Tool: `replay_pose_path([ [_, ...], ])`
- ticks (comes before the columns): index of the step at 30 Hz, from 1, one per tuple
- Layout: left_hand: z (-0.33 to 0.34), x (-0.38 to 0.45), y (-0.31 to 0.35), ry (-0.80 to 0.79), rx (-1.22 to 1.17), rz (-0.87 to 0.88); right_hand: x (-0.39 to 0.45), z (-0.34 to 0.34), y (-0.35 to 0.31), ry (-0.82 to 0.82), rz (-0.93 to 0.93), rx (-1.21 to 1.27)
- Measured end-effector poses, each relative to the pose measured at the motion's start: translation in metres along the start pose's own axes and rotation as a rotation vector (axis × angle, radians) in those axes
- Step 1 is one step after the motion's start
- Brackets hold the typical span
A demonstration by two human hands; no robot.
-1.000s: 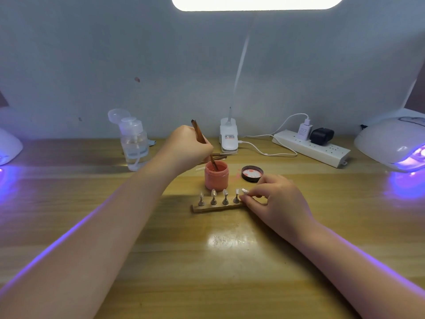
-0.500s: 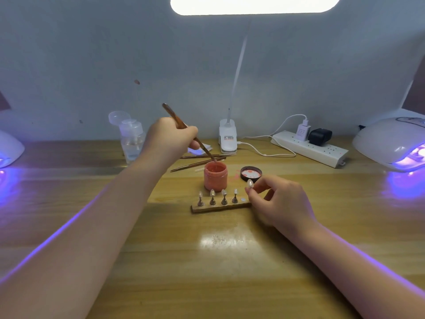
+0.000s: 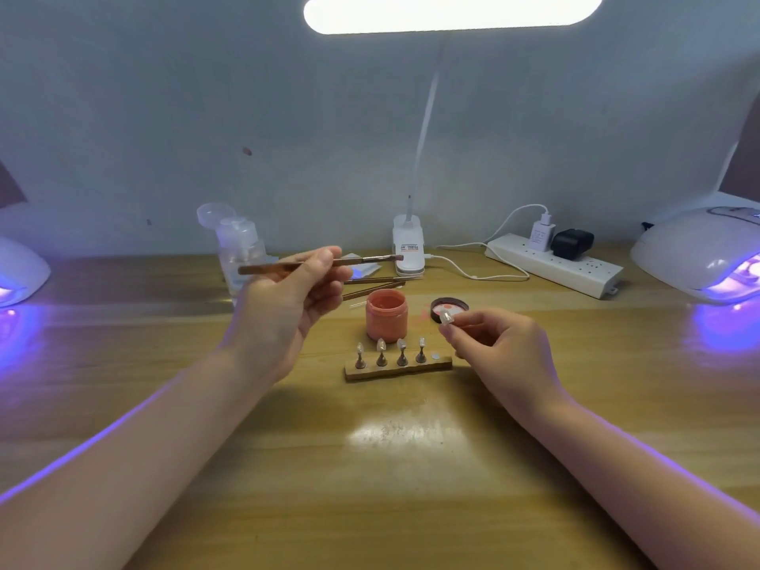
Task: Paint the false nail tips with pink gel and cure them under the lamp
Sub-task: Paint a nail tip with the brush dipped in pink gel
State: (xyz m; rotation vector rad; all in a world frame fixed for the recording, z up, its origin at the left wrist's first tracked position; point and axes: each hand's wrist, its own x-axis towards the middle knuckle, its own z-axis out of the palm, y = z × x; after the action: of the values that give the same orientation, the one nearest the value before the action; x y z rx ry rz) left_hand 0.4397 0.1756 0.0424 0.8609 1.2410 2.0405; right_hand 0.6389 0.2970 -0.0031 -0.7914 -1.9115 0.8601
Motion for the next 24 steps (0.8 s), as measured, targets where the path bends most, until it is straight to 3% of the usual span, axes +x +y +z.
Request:
replay_pose_path([
  [12,0.023,-0.057,-0.031,-0.176,0.52,0.559,-0.004,0.009,-0.002,-0.038,-0.215,0.004],
  [24,0.02,-0.06,-0.036,-0.228,0.786,0.717,-0.004,0.009,-0.001,0.003,-0.253,-0.01],
])
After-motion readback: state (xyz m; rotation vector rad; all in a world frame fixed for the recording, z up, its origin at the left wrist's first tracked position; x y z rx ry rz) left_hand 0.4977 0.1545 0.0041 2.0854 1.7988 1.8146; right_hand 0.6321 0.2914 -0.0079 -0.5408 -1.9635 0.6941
